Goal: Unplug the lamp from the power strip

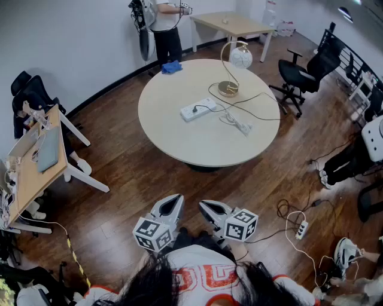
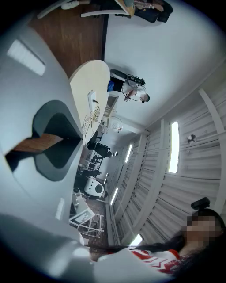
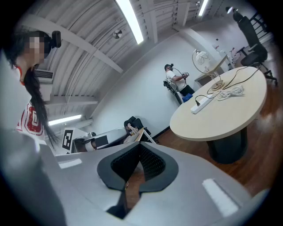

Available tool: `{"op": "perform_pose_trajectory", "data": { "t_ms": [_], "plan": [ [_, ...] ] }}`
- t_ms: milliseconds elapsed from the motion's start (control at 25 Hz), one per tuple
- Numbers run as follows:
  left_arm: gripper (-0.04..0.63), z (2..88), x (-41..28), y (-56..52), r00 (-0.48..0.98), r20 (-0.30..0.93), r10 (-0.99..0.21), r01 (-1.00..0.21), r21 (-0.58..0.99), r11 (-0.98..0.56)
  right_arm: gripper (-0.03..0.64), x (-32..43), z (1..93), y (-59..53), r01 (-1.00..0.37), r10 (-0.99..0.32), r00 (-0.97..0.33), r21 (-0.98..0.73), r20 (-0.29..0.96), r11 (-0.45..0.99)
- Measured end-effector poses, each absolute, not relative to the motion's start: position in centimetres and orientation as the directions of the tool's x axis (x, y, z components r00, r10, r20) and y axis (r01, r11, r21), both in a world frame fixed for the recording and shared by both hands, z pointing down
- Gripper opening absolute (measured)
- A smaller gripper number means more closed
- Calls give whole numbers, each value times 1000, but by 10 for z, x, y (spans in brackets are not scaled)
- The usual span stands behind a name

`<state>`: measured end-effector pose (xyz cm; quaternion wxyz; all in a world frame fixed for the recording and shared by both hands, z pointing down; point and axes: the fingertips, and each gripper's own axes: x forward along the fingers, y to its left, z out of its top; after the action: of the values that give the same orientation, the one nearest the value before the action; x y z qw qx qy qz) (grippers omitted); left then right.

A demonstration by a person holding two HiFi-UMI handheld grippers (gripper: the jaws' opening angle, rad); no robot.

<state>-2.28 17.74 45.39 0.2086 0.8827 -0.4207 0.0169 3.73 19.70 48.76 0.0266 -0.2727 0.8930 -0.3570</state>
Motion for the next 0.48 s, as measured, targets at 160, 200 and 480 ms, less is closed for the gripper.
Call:
{"op": "perform_pose_trajectory", "data": {
  "t_ms": [160,200,480],
  "plan": [
    [1,457,-16,175,644,210,-736,-749,371,-549,2,45,489,195,-473,-500,-852,-640,157,605],
    [0,457,-15,174,642,213,-737,-750,373,-546,2,46,490,195,-472,-499,-852,-640,155,606],
    [0,461,3,177,633,224,-741,-757,378,-532,2,67,499,194,-469,-501,-850,-665,161,582]
  ]
}}
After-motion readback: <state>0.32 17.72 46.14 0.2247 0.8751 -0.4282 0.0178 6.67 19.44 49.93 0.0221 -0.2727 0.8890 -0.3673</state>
